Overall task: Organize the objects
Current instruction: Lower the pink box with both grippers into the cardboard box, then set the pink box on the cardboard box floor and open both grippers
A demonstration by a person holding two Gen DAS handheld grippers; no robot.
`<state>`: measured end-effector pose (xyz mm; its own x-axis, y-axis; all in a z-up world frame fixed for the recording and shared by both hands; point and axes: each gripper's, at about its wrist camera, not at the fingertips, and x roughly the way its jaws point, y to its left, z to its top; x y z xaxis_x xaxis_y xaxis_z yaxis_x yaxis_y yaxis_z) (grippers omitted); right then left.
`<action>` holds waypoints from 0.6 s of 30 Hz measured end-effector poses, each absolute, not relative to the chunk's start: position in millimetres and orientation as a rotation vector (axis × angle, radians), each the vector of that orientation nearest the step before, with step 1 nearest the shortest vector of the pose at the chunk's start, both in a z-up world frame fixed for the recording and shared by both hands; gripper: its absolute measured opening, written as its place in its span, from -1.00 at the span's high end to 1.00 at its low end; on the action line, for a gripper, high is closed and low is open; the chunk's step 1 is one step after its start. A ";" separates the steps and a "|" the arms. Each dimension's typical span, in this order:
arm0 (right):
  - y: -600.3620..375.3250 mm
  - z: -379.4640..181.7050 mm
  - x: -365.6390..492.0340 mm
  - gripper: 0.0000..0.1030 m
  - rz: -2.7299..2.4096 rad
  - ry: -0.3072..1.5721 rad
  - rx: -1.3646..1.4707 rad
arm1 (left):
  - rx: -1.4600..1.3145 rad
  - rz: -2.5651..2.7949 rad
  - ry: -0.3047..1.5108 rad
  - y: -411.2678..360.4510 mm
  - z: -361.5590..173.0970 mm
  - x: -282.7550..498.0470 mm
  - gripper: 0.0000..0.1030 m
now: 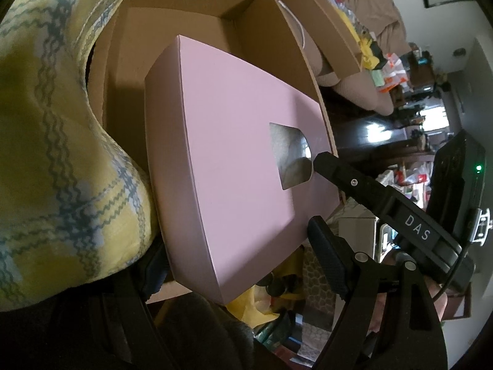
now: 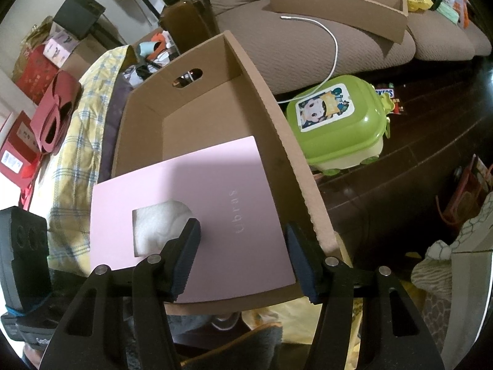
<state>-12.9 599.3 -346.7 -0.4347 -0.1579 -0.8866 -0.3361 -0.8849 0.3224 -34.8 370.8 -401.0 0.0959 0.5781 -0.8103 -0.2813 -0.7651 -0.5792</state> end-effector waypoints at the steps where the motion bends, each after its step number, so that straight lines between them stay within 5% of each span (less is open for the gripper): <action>1: 599.3 -347.3 -13.0 -0.15 2.471 0.709 -1.608 | -1.747 1.739 -0.289 371.0 -401.7 -34.4 -0.57; 18: 598.2 -354.4 -15.3 -0.14 2.448 0.698 -1.631 | -1.752 1.752 -0.235 378.0 -403.9 -34.0 -0.57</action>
<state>-15.3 598.2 -354.4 -0.4131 -0.1526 -0.8978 -0.3437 -0.8869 0.3089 -34.0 378.0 -403.9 0.0943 0.5471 -0.8317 -0.3083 -0.7783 -0.5470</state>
